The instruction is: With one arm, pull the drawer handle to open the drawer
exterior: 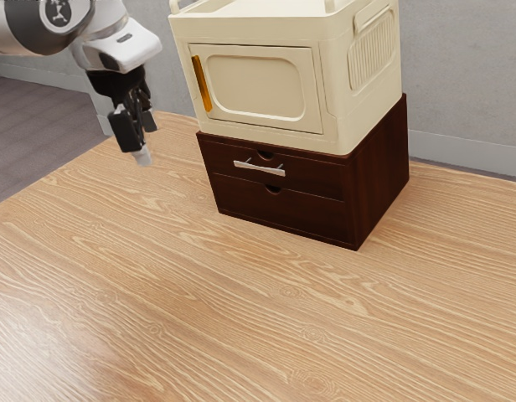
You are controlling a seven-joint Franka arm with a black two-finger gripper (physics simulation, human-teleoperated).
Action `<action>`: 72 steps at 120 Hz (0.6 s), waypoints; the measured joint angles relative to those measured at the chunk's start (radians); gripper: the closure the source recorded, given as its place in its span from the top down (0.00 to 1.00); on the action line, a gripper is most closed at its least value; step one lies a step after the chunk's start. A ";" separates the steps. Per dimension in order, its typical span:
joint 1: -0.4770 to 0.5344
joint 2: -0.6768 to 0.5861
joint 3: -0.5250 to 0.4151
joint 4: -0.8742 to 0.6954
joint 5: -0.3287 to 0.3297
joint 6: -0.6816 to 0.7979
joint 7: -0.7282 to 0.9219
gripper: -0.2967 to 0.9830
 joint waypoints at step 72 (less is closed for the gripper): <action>-0.067 -0.034 -0.035 -0.174 0.010 0.162 0.091 0.77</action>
